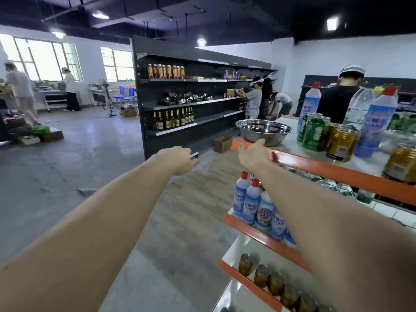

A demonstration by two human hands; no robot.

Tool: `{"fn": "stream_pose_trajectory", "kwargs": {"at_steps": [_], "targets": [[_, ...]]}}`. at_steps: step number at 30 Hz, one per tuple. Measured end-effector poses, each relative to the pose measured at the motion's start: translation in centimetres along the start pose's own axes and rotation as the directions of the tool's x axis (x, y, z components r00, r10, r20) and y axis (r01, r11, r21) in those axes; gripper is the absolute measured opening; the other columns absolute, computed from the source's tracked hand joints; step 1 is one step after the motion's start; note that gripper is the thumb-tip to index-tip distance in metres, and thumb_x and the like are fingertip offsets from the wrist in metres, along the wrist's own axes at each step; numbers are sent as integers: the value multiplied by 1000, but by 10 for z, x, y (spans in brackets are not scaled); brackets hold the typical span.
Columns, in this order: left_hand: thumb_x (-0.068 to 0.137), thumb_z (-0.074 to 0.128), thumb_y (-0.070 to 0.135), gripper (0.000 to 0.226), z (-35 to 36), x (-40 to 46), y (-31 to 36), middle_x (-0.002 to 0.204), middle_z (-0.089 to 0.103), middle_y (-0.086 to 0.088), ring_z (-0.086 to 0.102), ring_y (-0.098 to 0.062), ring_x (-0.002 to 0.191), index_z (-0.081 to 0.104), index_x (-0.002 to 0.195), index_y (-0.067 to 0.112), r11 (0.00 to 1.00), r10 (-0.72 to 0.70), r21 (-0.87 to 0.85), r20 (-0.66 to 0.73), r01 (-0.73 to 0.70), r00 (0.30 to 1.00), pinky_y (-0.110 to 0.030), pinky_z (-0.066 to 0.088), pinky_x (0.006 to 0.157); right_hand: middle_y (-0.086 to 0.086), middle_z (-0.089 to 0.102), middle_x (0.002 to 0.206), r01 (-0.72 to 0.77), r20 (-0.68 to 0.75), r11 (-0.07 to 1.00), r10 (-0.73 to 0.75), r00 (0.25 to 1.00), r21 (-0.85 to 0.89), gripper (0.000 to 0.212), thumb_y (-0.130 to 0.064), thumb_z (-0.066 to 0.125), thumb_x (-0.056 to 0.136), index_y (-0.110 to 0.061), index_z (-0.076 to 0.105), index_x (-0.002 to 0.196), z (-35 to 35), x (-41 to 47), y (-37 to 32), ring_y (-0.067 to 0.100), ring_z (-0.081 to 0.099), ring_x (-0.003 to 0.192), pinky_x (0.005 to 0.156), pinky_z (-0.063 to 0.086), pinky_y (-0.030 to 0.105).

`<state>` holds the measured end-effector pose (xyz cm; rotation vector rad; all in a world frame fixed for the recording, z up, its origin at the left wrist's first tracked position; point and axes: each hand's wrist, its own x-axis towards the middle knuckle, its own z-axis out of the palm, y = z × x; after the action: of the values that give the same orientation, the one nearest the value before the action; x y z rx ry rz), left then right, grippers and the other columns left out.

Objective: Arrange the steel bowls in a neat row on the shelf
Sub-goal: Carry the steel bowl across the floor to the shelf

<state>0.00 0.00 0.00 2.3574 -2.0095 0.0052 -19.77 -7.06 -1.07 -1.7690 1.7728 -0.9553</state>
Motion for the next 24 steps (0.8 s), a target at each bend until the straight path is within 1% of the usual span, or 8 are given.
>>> {"fn": "stream_pose_trajectory", "kwargs": {"at_steps": [3, 6, 11, 14, 17, 20, 22, 24], "targets": [[99, 30, 52, 56, 1, 25, 23, 121, 58, -7, 59, -27, 99, 45, 138, 15, 999, 6, 36, -15, -6, 1000, -40, 47, 87, 23, 52, 141, -75, -68, 994, 81, 994, 76, 80, -42, 41, 102, 2, -1, 154, -14, 27, 13, 40, 56, 122, 100, 48, 48], [99, 31, 52, 55, 1, 49, 46, 126, 56, -6, 57, -24, 87, 45, 138, 17, 999, 4, 39, -5, -4, 1000, -37, 46, 80, 24, 53, 138, -184, -94, 953, 212, 973, 242, 73, -45, 42, 100, -1, 11, 149, -31, 59, 21, 40, 61, 115, 97, 51, 50], [98, 32, 54, 57, 5, 85, 71, 135, 52, -6, 57, -23, 86, 44, 140, 17, 999, -8, 39, -20, 9, 1000, -39, 50, 87, 20, 68, 111, -342, 28, 783, 384, 923, 520, 57, -48, 46, 99, -5, 35, 135, -53, 99, 30, 29, 75, 70, 70, 64, 39], [98, 33, 55, 59, 14, 102, 78, 139, 50, -7, 59, -25, 99, 42, 143, 17, 998, -4, 66, -9, 5, 1000, -39, 46, 89, 20, 72, 100, -423, 147, 668, 430, 891, 612, 47, -37, 55, 97, -2, 44, 128, -55, 117, 34, 31, 75, 64, 69, 64, 40], [98, 33, 55, 61, 21, 112, 74, 144, 48, -8, 50, -28, 126, 40, 145, 17, 997, -20, 77, -9, 21, 1000, -42, 44, 99, 24, 68, 112, -433, 192, 596, 425, 885, 676, 38, -13, 52, 96, -2, 45, 132, -51, 126, 33, 35, 74, 68, 60, 63, 40], [99, 34, 54, 60, 24, 117, 65, 144, 48, -8, 49, -29, 128, 40, 145, 17, 997, -37, 75, 9, 36, 999, -45, 43, 103, 23, 69, 110, -404, 156, 607, 419, 895, 684, 40, -17, 53, 97, -1, 45, 133, -44, 135, 26, 35, 75, 75, 61, 63, 38], [99, 35, 54, 59, 26, 117, 56, 144, 48, -9, 49, -30, 128, 40, 145, 16, 996, -46, 81, 21, 44, 999, -45, 43, 103, 19, 69, 113, -333, 77, 690, 375, 924, 642, 45, -25, 58, 97, -1, 46, 133, -37, 136, 21, 33, 74, 86, 65, 60, 34], [99, 37, 53, 59, 26, 117, 45, 142, 50, -10, 51, -30, 126, 41, 144, 15, 995, -49, 87, 25, 46, 999, -46, 44, 103, 13, 68, 112, -277, 57, 714, 316, 947, 643, 40, -24, 55, 97, -3, 50, 130, -28, 137, 16, 25, 74, 80, 61, 59, 26]]}}
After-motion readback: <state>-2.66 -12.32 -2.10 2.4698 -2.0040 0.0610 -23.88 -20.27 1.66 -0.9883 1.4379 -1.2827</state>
